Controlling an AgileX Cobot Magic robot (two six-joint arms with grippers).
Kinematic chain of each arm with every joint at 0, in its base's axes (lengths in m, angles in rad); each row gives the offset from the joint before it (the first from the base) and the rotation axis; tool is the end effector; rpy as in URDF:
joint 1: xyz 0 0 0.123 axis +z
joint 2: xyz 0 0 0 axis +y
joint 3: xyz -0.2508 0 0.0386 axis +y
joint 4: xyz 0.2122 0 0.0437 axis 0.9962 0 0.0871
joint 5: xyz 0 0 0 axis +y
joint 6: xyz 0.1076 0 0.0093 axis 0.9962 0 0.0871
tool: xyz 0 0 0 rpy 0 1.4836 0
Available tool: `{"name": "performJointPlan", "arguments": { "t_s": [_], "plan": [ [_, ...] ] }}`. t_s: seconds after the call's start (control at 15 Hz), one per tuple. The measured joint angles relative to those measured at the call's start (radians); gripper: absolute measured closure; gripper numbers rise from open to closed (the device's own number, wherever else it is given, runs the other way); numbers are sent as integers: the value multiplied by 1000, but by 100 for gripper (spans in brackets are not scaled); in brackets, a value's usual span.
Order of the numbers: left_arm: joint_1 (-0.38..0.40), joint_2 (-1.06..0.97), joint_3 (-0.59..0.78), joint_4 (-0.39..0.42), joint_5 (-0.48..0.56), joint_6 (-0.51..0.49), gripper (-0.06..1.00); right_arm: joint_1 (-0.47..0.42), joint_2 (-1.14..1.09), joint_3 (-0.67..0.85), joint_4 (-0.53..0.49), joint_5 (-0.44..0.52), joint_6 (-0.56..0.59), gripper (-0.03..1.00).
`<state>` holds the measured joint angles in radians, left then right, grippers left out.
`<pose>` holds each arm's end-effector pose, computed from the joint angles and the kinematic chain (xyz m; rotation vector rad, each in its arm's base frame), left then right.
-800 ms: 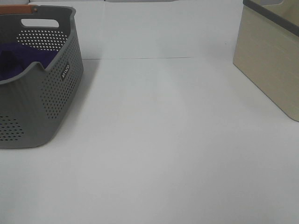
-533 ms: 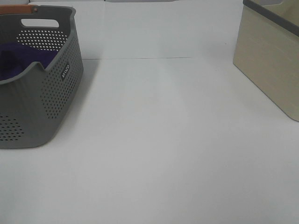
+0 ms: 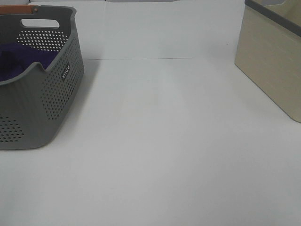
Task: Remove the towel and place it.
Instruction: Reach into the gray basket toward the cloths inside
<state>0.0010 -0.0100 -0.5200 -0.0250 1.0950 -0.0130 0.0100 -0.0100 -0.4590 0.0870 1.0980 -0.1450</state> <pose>0.0057 -0.0024 0.2543 -0.0122 2.0485 -0.0374 0.0106 0.0085 0.2385 -0.1677 2.1027 0.0247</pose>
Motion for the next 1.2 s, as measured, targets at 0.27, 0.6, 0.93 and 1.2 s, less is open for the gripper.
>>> {"name": "performJointPlan", "arguments": {
  "t_s": [0.27,0.6,0.93,1.2],
  "plan": [
    [0,0,0,-6,0,0,18,0,0,0,0,0,0,26],
    [0,0,0,-6,0,0,18,0,0,0,0,0,0,26],
    [0,0,0,-7,0,0,18,0,0,0,-1,0,0,26],
    [0,0,0,-7,0,0,18,0,0,0,-55,0,23,26]
  ]
}}
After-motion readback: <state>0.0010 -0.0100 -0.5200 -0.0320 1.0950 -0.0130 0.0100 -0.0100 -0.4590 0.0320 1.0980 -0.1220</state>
